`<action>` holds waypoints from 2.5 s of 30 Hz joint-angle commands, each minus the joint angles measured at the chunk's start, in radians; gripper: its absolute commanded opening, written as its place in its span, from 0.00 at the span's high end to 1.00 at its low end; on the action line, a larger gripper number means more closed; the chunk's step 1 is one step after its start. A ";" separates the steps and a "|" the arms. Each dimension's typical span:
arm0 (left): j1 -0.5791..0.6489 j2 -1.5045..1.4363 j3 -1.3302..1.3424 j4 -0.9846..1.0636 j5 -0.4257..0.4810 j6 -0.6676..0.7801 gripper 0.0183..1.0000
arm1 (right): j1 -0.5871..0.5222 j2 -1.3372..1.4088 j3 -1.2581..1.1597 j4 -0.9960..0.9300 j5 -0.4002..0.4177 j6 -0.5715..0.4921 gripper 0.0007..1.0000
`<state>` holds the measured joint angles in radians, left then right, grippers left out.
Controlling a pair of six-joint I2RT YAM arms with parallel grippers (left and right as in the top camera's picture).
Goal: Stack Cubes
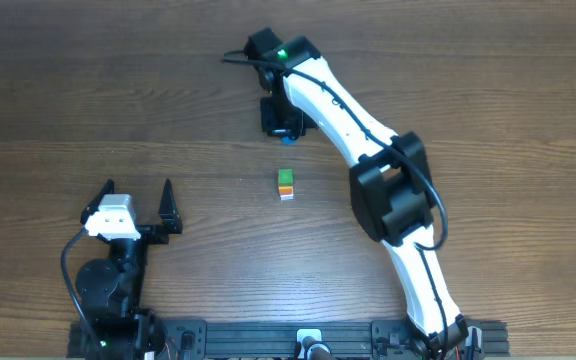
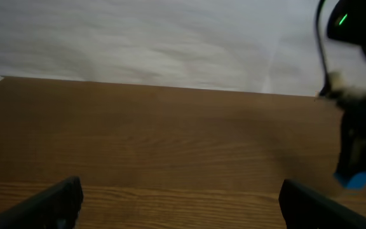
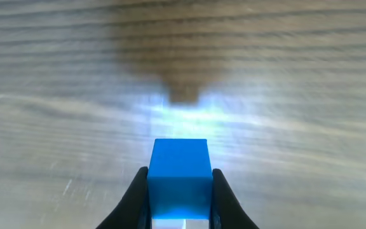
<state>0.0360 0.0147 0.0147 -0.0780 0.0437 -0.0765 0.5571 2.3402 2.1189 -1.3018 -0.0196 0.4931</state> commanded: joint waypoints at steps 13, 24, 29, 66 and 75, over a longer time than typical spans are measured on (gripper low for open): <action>0.005 -0.008 -0.008 0.003 -0.008 -0.014 0.00 | 0.132 -0.316 -0.061 -0.183 0.066 0.101 0.99; 0.005 -0.008 -0.008 0.003 -0.008 -0.014 0.00 | 0.167 -0.410 -0.302 -0.110 0.039 0.183 0.99; 0.005 -0.008 -0.008 0.003 -0.008 -0.014 0.00 | 0.177 -0.410 -0.303 -0.077 0.039 0.183 1.00; 0.005 -0.008 -0.008 0.003 -0.008 -0.014 0.00 | 0.177 -0.407 -0.389 0.013 0.020 0.202 0.99; 0.005 -0.008 -0.008 0.003 -0.008 -0.014 0.00 | 0.175 -0.407 -0.389 0.016 0.020 0.202 0.99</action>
<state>0.0360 0.0147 0.0147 -0.0780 0.0437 -0.0765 0.7284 1.9644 1.7348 -1.2915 0.0055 0.6846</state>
